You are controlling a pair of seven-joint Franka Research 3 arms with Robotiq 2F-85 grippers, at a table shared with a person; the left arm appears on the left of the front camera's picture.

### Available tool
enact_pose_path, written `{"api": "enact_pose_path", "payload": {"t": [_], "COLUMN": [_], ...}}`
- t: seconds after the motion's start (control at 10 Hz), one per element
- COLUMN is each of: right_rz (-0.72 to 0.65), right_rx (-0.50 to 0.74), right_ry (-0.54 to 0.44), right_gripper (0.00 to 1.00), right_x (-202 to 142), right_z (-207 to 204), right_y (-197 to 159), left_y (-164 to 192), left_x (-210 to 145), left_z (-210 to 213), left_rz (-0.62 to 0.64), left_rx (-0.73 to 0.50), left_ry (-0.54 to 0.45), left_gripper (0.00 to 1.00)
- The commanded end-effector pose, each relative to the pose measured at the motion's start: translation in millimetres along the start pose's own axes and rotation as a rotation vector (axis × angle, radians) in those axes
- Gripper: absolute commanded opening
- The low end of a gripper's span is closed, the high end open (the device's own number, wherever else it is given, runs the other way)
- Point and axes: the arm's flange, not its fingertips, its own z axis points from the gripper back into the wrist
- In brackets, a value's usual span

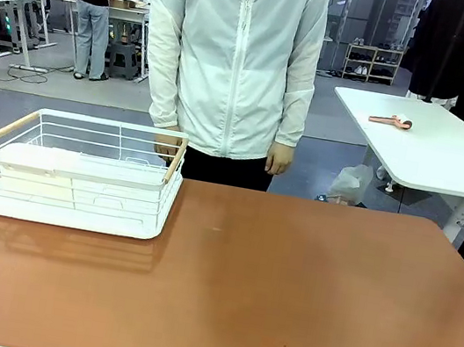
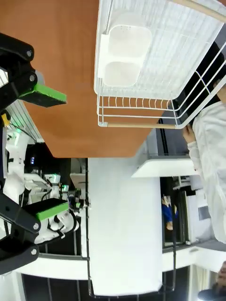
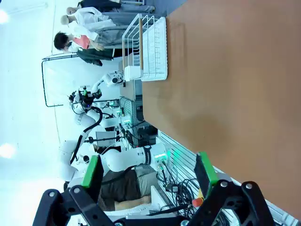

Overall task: Clean the table.
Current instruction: Pick up the Lint Roller when the human hands it over.

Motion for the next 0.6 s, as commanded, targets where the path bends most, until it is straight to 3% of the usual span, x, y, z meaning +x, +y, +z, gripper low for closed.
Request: {"api": "enact_pose_path", "payload": {"t": [0.0, 0.2, 0.5], "right_rz": [0.033, 0.034, -0.001], "right_rx": [0.019, 0.001, -0.002], "right_ry": [0.006, 0.028, 0.003], "right_gripper": [1.0, 1.0, 1.0], "right_x": [2.5, 5.7, 0.0], "right_z": [-5.5, -13.9, -0.6], "right_y": [0.5, -2.3, -1.8], "left_y": [-4.8, -4.6, -0.7], "left_x": [-0.1, 0.3, -1.4], "left_z": [-1.5, -15.6, -2.0], "left_rz": [0.003, 0.015, 0.012], "left_rx": [-0.04, -0.016, -0.017], "left_ry": [0.012, 0.035, 0.01], "left_gripper": [1.0, 1.0, 1.0]}}
